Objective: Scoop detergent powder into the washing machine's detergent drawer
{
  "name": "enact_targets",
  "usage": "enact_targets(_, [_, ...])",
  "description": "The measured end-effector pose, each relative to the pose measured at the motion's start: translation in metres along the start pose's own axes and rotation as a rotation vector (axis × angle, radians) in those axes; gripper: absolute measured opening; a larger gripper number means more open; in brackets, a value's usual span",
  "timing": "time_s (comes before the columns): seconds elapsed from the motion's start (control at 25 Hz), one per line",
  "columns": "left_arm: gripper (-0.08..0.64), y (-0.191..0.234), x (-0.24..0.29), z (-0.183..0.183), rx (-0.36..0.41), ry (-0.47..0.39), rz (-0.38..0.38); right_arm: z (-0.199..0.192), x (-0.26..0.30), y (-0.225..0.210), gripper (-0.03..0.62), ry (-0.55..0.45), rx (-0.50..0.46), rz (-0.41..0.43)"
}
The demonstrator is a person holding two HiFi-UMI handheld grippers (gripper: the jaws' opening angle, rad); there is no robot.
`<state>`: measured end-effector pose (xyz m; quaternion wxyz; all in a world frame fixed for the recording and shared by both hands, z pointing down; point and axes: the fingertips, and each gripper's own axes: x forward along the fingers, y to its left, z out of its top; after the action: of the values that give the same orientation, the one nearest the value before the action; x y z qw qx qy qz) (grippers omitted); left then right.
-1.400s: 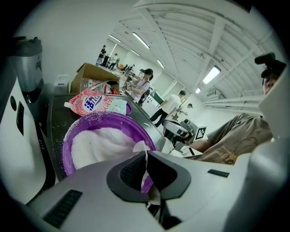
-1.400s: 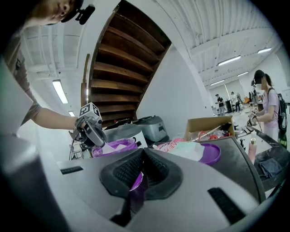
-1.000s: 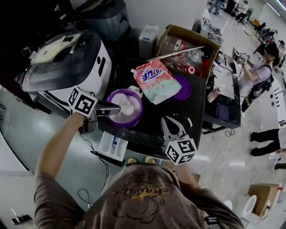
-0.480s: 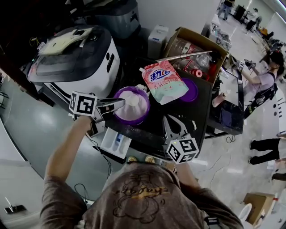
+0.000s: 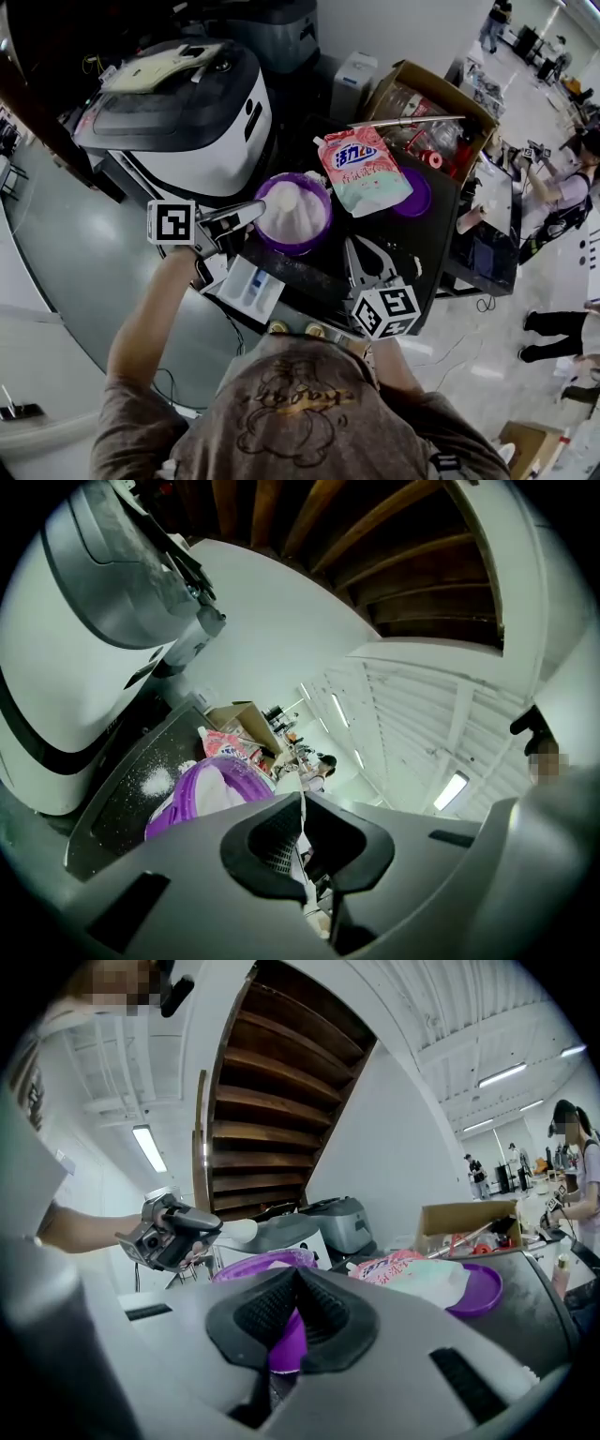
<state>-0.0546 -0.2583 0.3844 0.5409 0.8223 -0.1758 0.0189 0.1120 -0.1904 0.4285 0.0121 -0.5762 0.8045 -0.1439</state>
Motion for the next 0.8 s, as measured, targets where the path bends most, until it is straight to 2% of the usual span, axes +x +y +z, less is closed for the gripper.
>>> enact_targets(0.16, [0.025, 0.004, -0.016, -0.001, -0.015, -0.04, 0.02, 0.0, 0.005, 0.008, 0.003, 0.01, -0.01, 0.026])
enact_targets(0.28, [0.025, 0.0, -0.027, 0.0, 0.058, -0.059, -0.006, 0.001, 0.01, 0.017, 0.003, 0.017, -0.019, 0.052])
enact_targets(0.44, [0.025, 0.001, -0.043, -0.006, 0.059, -0.101, 0.006, 0.002, 0.014, 0.027, 0.003, 0.021, -0.028, 0.085])
enact_targets(0.56, [0.025, 0.001, -0.055, -0.008, 0.136, -0.117, 0.008, 0.002, 0.018, 0.036, 0.003, 0.031, -0.034, 0.115])
enact_targets(0.8, [0.025, 0.005, -0.075, -0.023, 0.156, -0.153, 0.02, -0.005, 0.022, 0.049, 0.003, 0.052, -0.042, 0.161])
